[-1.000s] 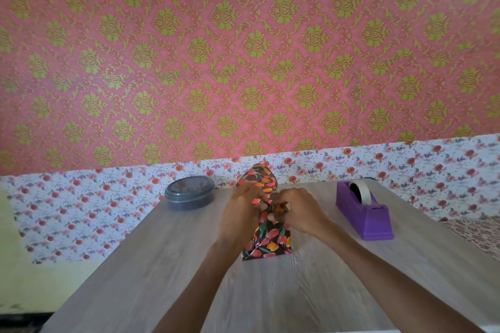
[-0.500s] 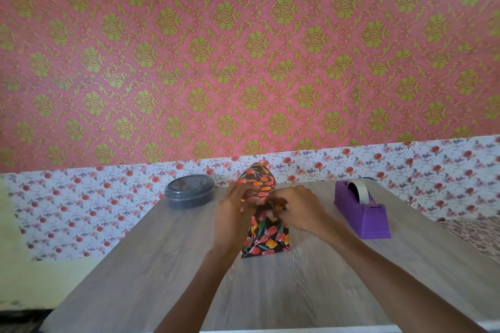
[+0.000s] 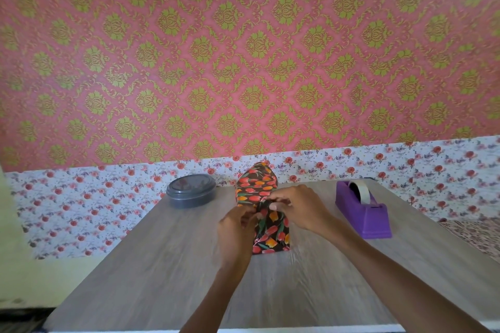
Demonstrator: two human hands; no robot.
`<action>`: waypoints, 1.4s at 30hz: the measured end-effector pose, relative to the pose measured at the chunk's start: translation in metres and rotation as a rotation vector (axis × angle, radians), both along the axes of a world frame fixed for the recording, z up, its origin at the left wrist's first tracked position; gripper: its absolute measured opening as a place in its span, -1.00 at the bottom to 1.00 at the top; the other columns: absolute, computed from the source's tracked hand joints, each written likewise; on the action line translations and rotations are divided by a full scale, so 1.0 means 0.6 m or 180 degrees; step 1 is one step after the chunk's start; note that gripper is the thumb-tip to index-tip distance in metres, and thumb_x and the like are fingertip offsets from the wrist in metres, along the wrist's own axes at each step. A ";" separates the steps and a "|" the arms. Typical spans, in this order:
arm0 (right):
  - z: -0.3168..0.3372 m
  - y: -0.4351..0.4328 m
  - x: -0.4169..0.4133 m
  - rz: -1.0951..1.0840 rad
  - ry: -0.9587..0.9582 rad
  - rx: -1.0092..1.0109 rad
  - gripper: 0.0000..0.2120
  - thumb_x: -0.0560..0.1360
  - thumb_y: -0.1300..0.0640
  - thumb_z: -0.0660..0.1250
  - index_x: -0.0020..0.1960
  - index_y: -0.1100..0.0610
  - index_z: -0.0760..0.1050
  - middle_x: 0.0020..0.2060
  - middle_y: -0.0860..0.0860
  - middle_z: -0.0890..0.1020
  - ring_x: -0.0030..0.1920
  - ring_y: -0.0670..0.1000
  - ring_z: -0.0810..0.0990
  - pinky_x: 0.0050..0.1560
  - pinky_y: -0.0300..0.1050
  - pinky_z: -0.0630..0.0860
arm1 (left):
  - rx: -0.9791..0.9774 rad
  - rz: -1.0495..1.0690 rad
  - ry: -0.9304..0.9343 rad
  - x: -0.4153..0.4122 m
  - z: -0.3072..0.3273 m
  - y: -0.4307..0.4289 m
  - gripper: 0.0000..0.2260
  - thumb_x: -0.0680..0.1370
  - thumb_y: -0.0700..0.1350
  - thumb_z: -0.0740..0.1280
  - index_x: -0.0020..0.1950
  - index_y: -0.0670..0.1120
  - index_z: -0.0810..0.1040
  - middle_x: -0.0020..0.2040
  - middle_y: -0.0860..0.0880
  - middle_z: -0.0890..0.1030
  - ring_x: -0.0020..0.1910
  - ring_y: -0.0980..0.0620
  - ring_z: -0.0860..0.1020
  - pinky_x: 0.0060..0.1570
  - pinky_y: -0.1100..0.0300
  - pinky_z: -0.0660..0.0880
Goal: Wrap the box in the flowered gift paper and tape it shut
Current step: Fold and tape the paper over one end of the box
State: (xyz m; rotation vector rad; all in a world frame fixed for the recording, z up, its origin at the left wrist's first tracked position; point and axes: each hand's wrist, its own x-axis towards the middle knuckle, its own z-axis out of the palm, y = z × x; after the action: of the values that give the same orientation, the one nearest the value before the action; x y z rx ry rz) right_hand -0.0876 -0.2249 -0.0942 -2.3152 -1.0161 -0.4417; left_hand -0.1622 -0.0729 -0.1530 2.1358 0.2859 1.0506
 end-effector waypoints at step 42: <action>-0.006 0.042 -0.013 0.0145 0.0060 0.0709 -0.89 0.49 0.17 0.45 -0.07 -0.03 0.67 -0.15 -0.21 0.69 -0.15 -0.24 0.62 -0.05 -0.08 0.61 | 0.0216 -0.0485 0.0155 -0.018 0.047 0.024 -0.72 0.40 -0.08 0.56 -0.03 0.03 0.50 -0.19 0.21 0.59 -0.21 0.24 0.57 -0.28 0.50 0.43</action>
State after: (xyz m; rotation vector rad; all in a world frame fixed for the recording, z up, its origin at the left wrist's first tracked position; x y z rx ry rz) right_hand -0.0954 -0.1999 -0.0976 -2.0911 -0.9574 -0.4878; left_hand -0.1729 -0.0586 -0.1246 2.2078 0.1097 0.9338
